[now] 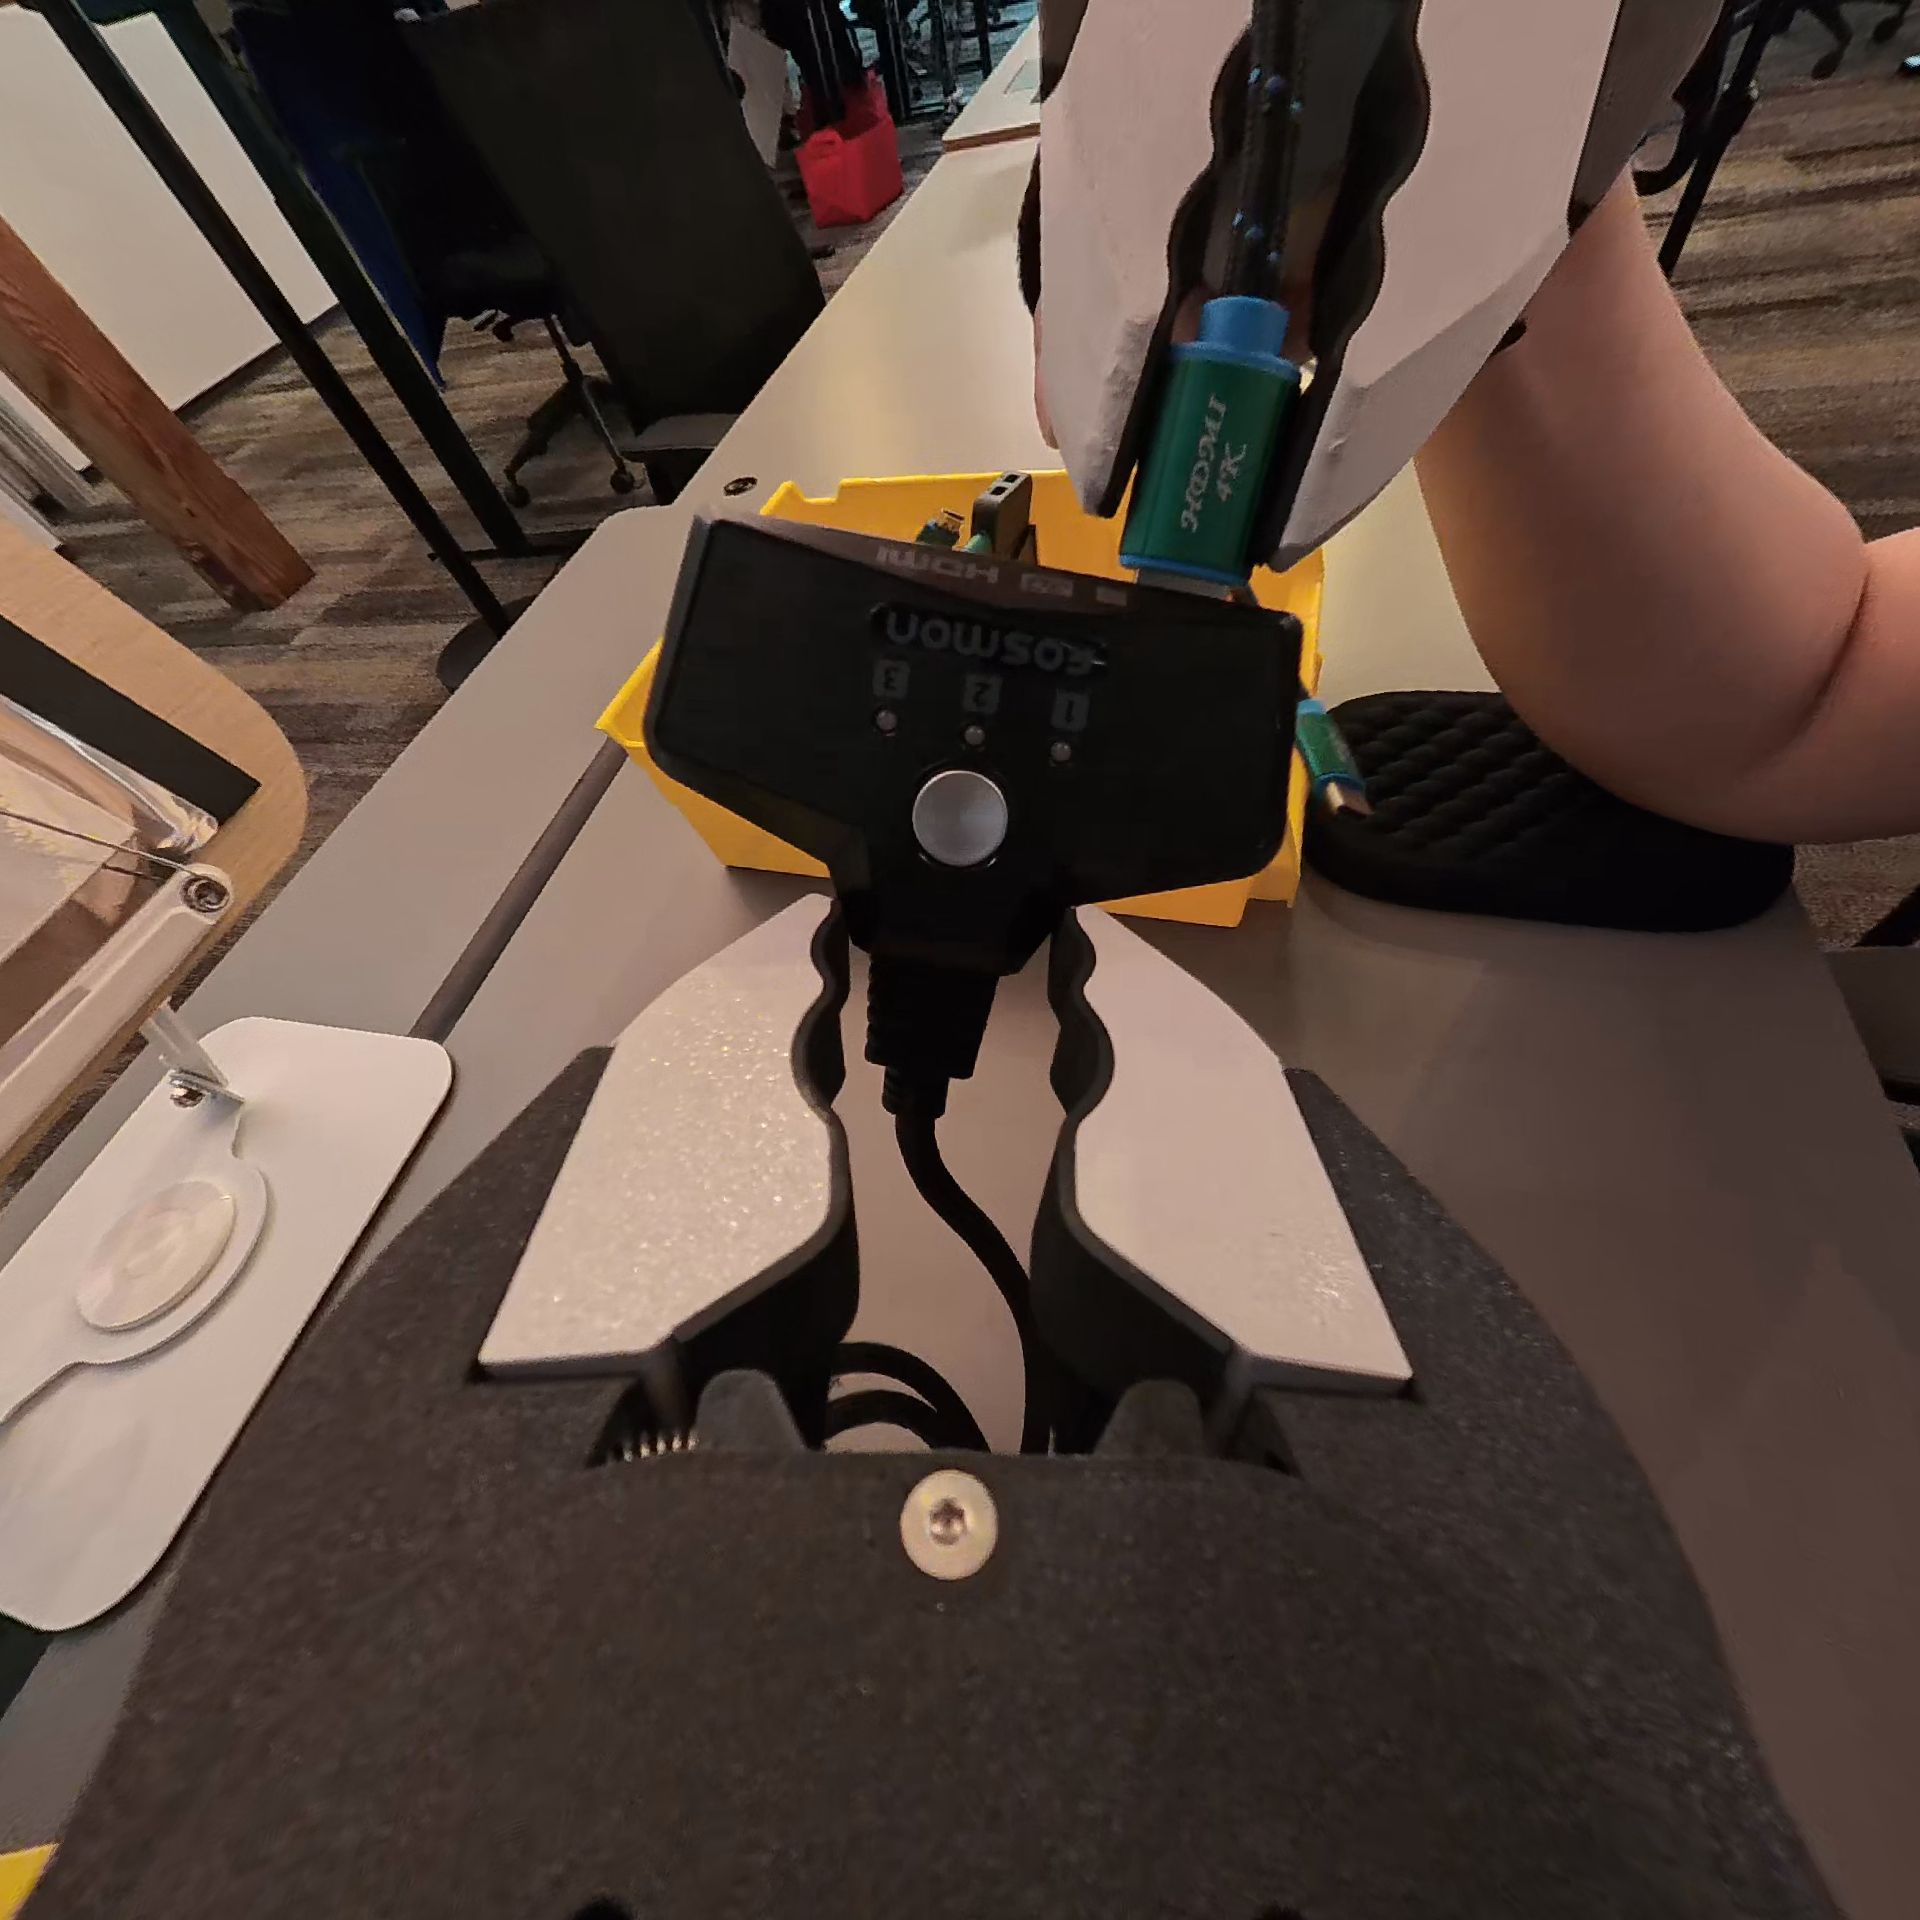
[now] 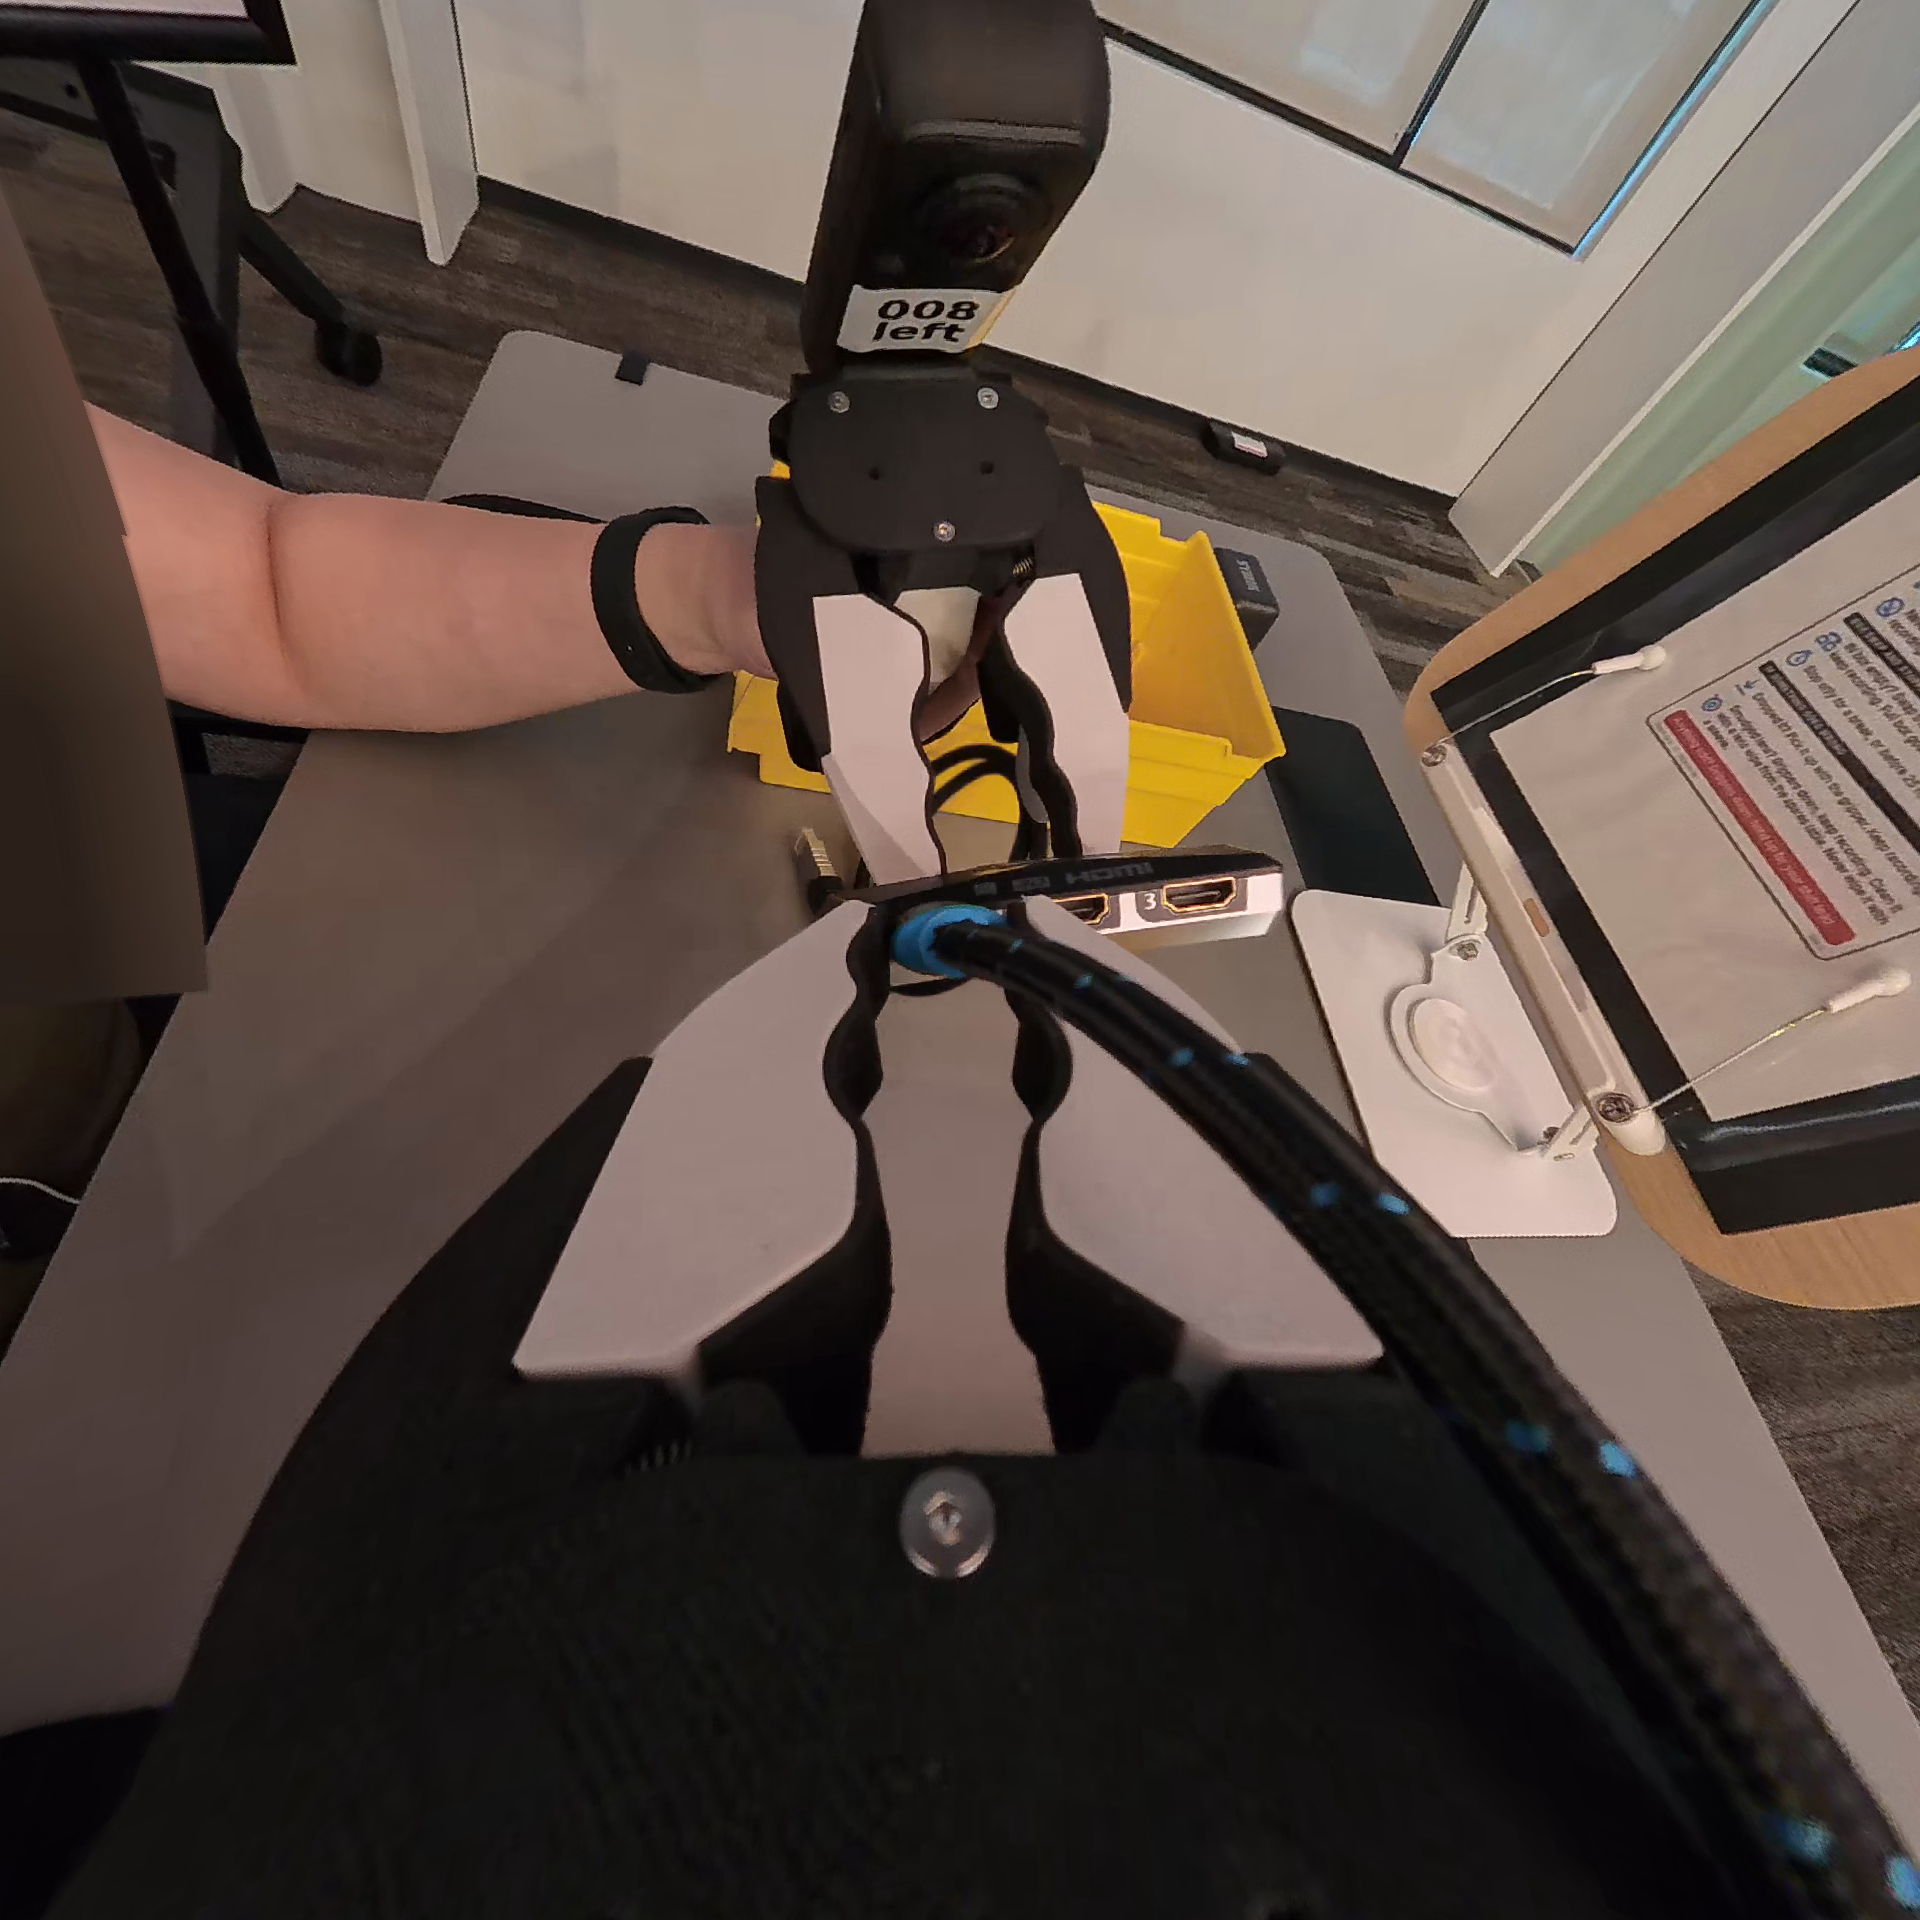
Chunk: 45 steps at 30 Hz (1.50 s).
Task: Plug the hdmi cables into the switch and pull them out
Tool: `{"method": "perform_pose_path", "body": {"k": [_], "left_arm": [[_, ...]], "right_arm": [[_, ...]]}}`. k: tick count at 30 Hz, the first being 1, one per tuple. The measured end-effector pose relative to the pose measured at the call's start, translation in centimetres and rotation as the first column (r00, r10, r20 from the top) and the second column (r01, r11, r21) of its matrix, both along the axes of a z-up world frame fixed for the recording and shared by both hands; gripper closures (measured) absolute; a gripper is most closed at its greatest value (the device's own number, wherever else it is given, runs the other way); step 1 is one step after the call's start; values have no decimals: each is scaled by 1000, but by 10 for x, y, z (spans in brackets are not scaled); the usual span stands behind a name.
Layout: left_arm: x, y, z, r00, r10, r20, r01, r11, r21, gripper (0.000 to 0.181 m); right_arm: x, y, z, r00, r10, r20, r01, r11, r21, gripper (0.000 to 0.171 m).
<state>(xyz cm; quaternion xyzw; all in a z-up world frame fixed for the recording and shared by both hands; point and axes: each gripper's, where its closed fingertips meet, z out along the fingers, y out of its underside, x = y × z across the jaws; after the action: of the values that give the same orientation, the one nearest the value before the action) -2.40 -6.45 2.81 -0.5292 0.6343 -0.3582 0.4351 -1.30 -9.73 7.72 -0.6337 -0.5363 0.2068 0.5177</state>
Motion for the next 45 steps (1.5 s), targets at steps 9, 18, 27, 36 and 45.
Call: {"method": "perform_pose_path", "body": {"k": [9,18,27,36,45], "left_arm": [[-4,18,26,982,113,151,-106,993,-53,145],[-27,57,45,884,392,256,-410,912,19,144],[-20,64,35,832,490,259,-530,841,109,144],[-26,73,39,802,523,289,-574,809,127,108],[-32,57,50,854,470,223,-502,857,116,99]], "right_arm": [[3,28,32,969,-124,-212,147,985,95,139],[-11,59,40,804,-320,-501,229,944,-235,120],[-23,96,12,689,-469,-552,380,883,-276,145],[-8,105,0,689,-419,-592,211,897,-389,150],[43,81,62,652,-338,-679,323,934,-155,149]]}}
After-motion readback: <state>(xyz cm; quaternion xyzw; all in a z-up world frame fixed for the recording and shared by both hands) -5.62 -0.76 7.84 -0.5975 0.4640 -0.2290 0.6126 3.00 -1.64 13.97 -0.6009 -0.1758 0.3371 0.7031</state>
